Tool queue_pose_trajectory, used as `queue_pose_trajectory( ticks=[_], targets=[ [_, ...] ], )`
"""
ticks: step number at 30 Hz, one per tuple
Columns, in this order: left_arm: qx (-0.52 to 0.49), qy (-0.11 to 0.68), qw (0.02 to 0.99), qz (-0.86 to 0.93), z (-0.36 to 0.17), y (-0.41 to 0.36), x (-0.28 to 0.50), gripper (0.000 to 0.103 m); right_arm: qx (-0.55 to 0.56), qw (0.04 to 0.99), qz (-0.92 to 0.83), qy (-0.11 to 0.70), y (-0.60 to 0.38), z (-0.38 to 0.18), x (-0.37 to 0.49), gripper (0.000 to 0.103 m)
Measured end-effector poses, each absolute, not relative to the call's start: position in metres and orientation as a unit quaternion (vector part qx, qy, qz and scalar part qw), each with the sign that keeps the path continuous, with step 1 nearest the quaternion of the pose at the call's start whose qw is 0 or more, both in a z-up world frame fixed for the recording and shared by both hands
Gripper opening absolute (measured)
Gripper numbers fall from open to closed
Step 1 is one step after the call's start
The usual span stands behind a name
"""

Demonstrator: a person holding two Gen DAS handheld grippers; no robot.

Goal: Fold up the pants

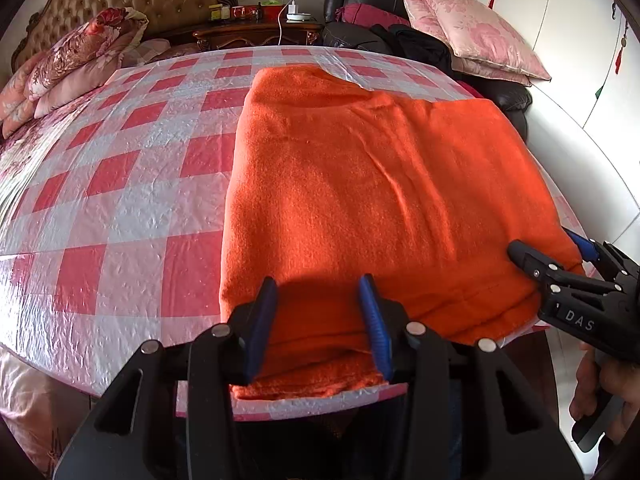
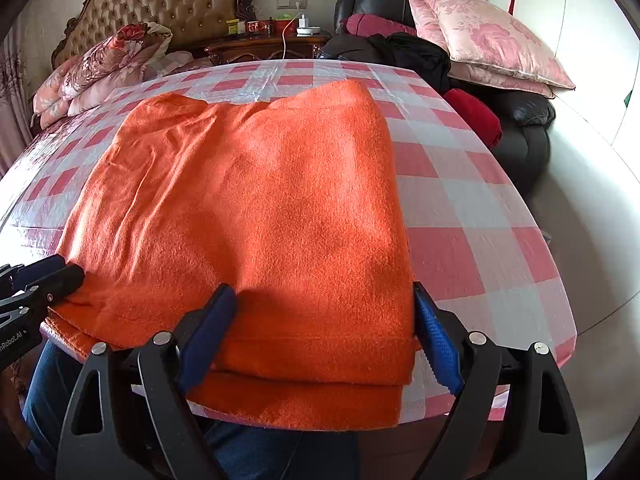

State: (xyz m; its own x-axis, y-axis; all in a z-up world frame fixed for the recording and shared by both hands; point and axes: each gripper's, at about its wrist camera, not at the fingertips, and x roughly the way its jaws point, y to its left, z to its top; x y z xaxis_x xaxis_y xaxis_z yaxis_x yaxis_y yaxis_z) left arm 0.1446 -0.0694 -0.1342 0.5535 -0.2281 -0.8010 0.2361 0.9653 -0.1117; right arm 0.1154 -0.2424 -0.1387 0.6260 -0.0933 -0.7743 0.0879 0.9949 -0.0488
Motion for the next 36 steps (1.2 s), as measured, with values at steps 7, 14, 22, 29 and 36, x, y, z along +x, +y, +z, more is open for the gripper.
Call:
queue_pose_trajectory(
  ticks=[7, 14, 22, 29, 36],
  targets=[
    [0.002, 0.452, 0.883, -0.122, -0.133, -0.068, 0.144, 0.048, -0.003, 0.902, -0.050, 0.429, -0.242, -0.139, 0.115, 0.083],
    [-0.005, 0.429, 0.900, -0.077, -0.122, -0.055, 0.141, 0.050, -0.004, 0.902, -0.050, 0.429, -0.243, -0.139, 0.115, 0.083],
    [-0.001, 0.400, 0.909, -0.115, -0.108, -0.064, 0.131, 0.050, -0.004, 0.903, -0.050, 0.427, -0.242, -0.138, 0.116, 0.083],
    [0.009, 0.404, 0.905, -0.132, -0.106, -0.072, 0.124, 0.050, -0.001, 0.902, -0.052, 0.428, -0.242, -0.134, 0.116, 0.083],
    [0.008, 0.391, 0.909, -0.144, -0.077, -0.075, 0.098, 0.069, 0.013, 0.920, -0.074, 0.384, -0.238, -0.085, 0.090, 0.083]
  ],
)
